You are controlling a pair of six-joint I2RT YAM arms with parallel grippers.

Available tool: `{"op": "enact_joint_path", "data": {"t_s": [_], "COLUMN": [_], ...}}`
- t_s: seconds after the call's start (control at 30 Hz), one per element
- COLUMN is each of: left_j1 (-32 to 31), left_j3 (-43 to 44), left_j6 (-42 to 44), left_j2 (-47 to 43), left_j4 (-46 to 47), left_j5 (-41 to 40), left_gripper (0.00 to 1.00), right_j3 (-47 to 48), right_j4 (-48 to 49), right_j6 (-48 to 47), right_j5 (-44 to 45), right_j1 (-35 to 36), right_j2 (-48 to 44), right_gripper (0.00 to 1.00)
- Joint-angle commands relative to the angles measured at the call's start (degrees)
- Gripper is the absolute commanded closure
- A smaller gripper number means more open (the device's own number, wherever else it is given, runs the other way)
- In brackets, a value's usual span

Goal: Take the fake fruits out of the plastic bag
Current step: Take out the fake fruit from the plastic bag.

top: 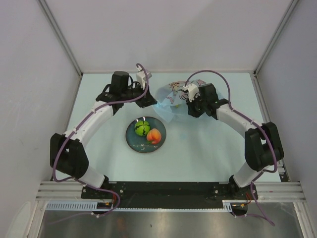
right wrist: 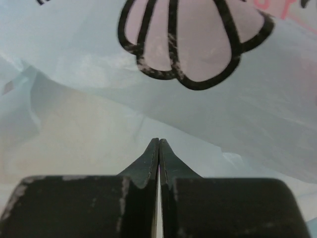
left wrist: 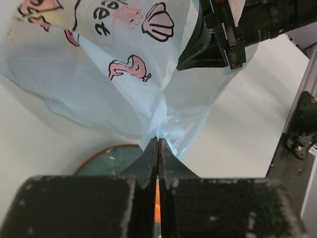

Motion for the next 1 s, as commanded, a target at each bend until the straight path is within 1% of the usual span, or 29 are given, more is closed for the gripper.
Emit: {"op": "enact_joint_path", "data": {"t_s": [0.0,0.03,0.07,0.1,0.13,0.17,0.23,0.27,0.33,0.37,0.4,0.53,0.67,0.77,0.83,0.9,0.97], "left_j1": [-0.25,-0.25,-0.25,-0.25,-0.25,-0.43,-0.95,-2.0,-3.67,-4.12,-4.64,-6.93,-8.25,-10.36,-11.32,-11.59,-11.77], "left_j3": [1.83,1.3,0.78,0.34,-0.71,-3.59,-5.55,-5.56,-4.86,-4.68,-4.42,-2.22,1.2,2.44,2.97,3.23,3.58], "left_j6": [7.03,8.17,10.45,11.16,11.61,11.52,11.17,11.95,12.92,14.15,14.94,17.14,18.55,18.9,18.82,18.82,18.82], "left_j2": [-1.35,-1.52,-1.7,-2.31,-2.93,-3.46,-4.78,-5.21,-5.92,-6.18,-6.36,-6.01,-3.56,-2.24,-1.44,-0.91,-0.82], "left_j4": [0.59,0.25,-1.41,-2.04,-1.95,-0.39,0.59,0.33,-0.81,-2.12,-2.74,-5.2,-6.61,-5.73,-5.73,-5.73,-5.82], "left_j5": [0.38,-1.45,-1.91,-2.09,-3.13,-4.1,-6.3,-7.26,-8.59,-8.07,-7.8,-10.43,-9.91,-9.82,-10.61,-10.53,-10.52], "left_gripper": [0.99,1.0,1.0,1.0,1.0,1.0,1.0,1.0,1.0,0.99,1.0,1.0,1.0,1.0,1.0,1.0,1.0], "right_j3": [1.33,1.68,1.94,2.29,3.43,4.22,6.94,7.65,10.36,11.34,12.3,18.45,26.26,29.01,31.03,32.08,32.7], "right_j4": [7.04,8.01,9.59,10.39,10.92,11.1,11.01,11.79,12.33,12.5,12.33,11.89,10.4,9.61,8.99,9.69,9.6], "right_j6": [1.99,1.21,1.2,1.63,2.07,3.3,5.49,7.94,12.34,16.1,18.05,25.7,29.32,32.57,35.11,36.17,35.83], "right_j5": [8.26,9.94,11.79,14.42,14.18,13.05,9.62,8.56,7.85,7.33,6.63,8.73,8.47,7.93,10.12,12.06,16.35], "right_j1": [0.11,0.46,0.55,0.63,0.37,-0.24,-0.68,-1.29,-1.82,-2.52,-2.53,-2.62,-1.74,-0.95,-0.16,0.19,1.25], "right_j2": [2.14,2.85,4.34,4.96,5.75,7.59,9.53,10.32,13.31,14.19,16.72,22.27,27.46,31.59,33.09,34.58,35.9], "right_gripper": [0.92,0.89,0.77,0.68,0.63,0.59,0.57,0.53,0.5,0.46,0.44,0.39,0.38,0.39,0.36,0.35,0.37]}}
